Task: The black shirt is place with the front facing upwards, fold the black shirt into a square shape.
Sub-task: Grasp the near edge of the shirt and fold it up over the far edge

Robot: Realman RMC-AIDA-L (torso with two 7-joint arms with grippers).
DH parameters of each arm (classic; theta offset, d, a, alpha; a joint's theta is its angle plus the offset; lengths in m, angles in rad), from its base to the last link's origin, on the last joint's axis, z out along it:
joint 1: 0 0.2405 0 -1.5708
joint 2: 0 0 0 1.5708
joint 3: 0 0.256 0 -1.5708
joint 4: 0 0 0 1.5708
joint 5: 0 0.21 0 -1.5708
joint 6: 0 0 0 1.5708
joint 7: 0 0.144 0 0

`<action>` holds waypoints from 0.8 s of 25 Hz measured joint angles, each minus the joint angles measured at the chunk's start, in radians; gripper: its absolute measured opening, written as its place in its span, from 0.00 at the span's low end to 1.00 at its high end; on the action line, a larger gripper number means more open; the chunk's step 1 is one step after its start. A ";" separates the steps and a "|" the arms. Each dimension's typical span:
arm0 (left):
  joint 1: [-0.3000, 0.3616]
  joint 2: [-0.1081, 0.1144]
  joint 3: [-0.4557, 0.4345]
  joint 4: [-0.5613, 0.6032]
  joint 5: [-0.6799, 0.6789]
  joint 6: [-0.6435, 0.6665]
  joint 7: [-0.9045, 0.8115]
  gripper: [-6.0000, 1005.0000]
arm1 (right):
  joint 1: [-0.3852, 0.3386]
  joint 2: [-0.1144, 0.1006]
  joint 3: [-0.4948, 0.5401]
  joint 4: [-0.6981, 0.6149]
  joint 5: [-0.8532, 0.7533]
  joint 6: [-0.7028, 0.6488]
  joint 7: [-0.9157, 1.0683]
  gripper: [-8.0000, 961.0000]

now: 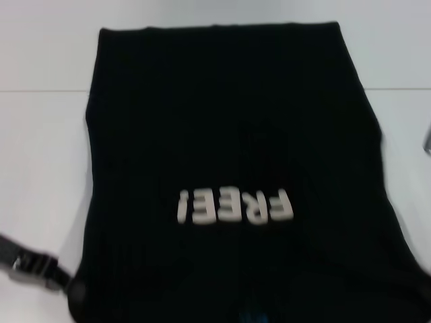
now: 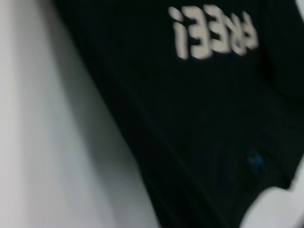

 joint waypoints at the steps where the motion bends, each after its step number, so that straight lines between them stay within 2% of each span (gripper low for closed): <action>1: 0.001 -0.001 0.009 -0.005 0.002 0.052 0.020 0.03 | -0.012 0.000 -0.004 0.000 -0.002 -0.038 -0.038 0.04; 4: 0.009 -0.011 0.032 -0.007 0.003 0.147 0.052 0.03 | -0.043 0.010 -0.006 -0.001 -0.001 -0.111 -0.117 0.04; 9: 0.021 -0.026 0.041 -0.006 -0.003 0.181 0.080 0.03 | -0.069 0.033 0.009 0.046 0.004 -0.081 -0.145 0.04; 12: 0.013 -0.026 -0.013 0.000 -0.014 0.168 0.085 0.03 | -0.066 0.028 0.088 0.074 0.009 -0.049 -0.149 0.04; 15: -0.007 -0.014 -0.132 0.006 -0.027 0.121 0.047 0.04 | -0.063 0.000 0.219 0.080 0.045 -0.025 -0.149 0.04; 20: -0.042 -0.007 -0.320 0.012 -0.041 -0.069 -0.026 0.04 | -0.063 -0.082 0.402 0.169 0.212 0.137 -0.078 0.04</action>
